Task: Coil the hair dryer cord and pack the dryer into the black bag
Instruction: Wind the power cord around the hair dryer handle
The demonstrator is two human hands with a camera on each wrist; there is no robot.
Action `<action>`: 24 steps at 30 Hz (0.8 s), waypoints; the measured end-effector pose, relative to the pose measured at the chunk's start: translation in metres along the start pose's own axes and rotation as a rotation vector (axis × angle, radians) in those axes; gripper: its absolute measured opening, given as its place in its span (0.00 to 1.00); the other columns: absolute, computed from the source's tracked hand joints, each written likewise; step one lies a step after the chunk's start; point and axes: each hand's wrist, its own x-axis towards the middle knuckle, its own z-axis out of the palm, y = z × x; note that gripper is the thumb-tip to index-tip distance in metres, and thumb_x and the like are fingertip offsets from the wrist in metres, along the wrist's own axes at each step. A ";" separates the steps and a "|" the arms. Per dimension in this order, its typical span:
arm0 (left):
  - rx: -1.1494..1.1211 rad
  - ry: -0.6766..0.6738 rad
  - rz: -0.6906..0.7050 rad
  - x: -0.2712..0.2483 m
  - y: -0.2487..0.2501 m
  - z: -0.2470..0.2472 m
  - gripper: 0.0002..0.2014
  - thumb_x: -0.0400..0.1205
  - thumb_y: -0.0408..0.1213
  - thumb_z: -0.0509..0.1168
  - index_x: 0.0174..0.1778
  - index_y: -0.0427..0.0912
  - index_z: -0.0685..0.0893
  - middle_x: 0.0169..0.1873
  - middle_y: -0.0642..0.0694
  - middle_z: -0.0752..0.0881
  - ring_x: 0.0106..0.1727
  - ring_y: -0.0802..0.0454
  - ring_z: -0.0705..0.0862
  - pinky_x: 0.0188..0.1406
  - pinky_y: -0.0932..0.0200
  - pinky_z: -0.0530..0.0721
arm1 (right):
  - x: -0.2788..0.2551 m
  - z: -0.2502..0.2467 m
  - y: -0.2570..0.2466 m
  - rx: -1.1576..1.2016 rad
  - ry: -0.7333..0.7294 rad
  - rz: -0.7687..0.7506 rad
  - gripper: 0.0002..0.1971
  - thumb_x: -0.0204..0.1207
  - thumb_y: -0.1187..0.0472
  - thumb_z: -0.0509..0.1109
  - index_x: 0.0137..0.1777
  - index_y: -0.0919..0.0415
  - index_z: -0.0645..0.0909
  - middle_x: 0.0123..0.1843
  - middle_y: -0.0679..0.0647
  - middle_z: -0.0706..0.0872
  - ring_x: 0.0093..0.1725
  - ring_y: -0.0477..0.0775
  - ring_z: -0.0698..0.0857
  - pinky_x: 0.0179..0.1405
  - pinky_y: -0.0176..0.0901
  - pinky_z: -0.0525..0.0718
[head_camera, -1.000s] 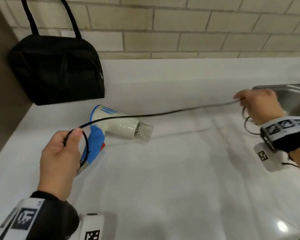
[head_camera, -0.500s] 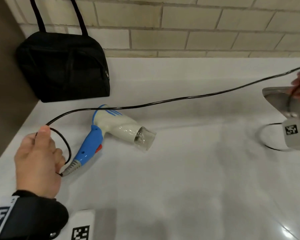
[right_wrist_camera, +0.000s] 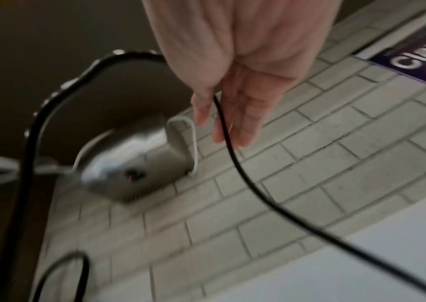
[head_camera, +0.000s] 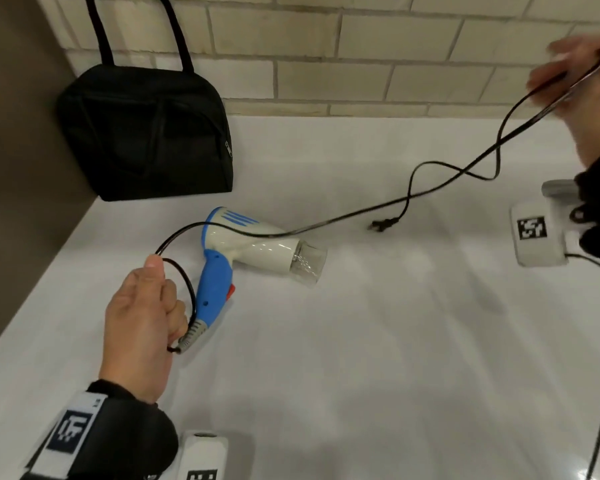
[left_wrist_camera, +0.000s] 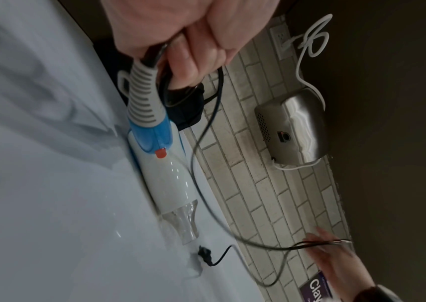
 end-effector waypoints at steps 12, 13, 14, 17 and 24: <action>-0.098 -0.407 -0.084 -0.008 0.002 0.013 0.12 0.73 0.47 0.55 0.32 0.43 0.76 0.14 0.54 0.64 0.13 0.59 0.56 0.13 0.72 0.65 | -0.122 0.052 0.036 -0.886 -0.829 0.280 0.37 0.62 0.85 0.50 0.58 0.45 0.77 0.63 0.53 0.82 0.65 0.59 0.78 0.62 0.51 0.76; -0.102 -0.443 -0.083 -0.007 0.001 0.014 0.12 0.74 0.46 0.57 0.34 0.44 0.82 0.14 0.54 0.66 0.12 0.60 0.57 0.12 0.71 0.64 | -0.124 0.051 0.026 -0.843 -0.666 0.241 0.38 0.59 0.85 0.49 0.55 0.41 0.75 0.61 0.53 0.83 0.63 0.58 0.79 0.59 0.54 0.78; -0.093 -0.477 -0.076 -0.006 -0.001 0.014 0.11 0.76 0.45 0.59 0.36 0.46 0.85 0.14 0.54 0.69 0.11 0.60 0.58 0.13 0.70 0.61 | -0.128 0.052 0.014 -0.787 -0.474 0.169 0.38 0.57 0.84 0.49 0.53 0.39 0.73 0.59 0.53 0.83 0.61 0.57 0.80 0.57 0.53 0.79; -0.083 -0.567 -0.069 -0.006 -0.005 0.020 0.14 0.75 0.44 0.55 0.39 0.49 0.88 0.15 0.54 0.73 0.11 0.60 0.59 0.15 0.66 0.55 | -0.148 0.065 -0.031 -0.348 -0.123 0.038 0.29 0.60 0.80 0.52 0.47 0.44 0.75 0.51 0.41 0.86 0.52 0.42 0.81 0.54 0.28 0.76; -0.050 -0.738 -0.069 -0.011 -0.003 0.034 0.15 0.74 0.42 0.55 0.42 0.50 0.89 0.16 0.53 0.77 0.12 0.61 0.61 0.15 0.69 0.57 | -0.189 0.146 -0.059 -0.363 -0.435 -0.337 0.23 0.75 0.57 0.56 0.70 0.61 0.68 0.65 0.50 0.75 0.66 0.49 0.71 0.69 0.29 0.61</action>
